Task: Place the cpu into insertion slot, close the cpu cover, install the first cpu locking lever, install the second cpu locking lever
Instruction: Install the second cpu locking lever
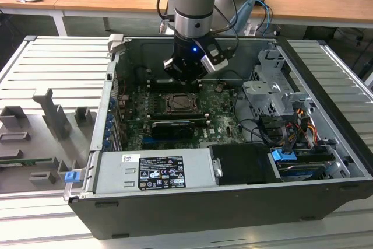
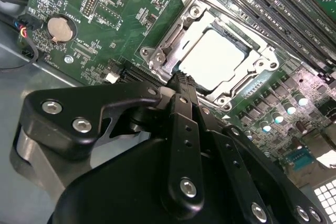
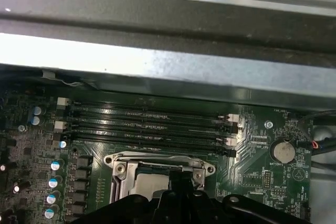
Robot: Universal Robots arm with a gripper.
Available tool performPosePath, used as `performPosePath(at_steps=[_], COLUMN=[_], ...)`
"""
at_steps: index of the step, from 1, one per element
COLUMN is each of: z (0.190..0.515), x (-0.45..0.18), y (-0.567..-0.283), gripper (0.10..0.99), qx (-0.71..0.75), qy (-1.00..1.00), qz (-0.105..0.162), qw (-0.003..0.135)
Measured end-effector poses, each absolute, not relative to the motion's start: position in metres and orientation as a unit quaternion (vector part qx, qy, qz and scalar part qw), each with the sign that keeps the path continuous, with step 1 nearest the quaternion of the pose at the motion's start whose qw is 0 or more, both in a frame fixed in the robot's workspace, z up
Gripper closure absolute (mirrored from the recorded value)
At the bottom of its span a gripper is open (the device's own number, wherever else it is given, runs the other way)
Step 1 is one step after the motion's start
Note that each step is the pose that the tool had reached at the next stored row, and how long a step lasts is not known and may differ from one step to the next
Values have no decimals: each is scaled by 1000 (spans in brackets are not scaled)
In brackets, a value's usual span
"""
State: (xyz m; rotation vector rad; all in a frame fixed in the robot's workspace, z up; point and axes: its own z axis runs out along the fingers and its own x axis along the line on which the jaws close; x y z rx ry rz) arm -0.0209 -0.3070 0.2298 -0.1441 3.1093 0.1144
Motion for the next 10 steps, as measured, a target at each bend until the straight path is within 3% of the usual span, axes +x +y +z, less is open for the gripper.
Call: performPosePath(at_steps=[10], z=[230], x=[-21], y=[-309], gripper=[980], qx=[-46], qy=[998], qz=[37], qw=[13])
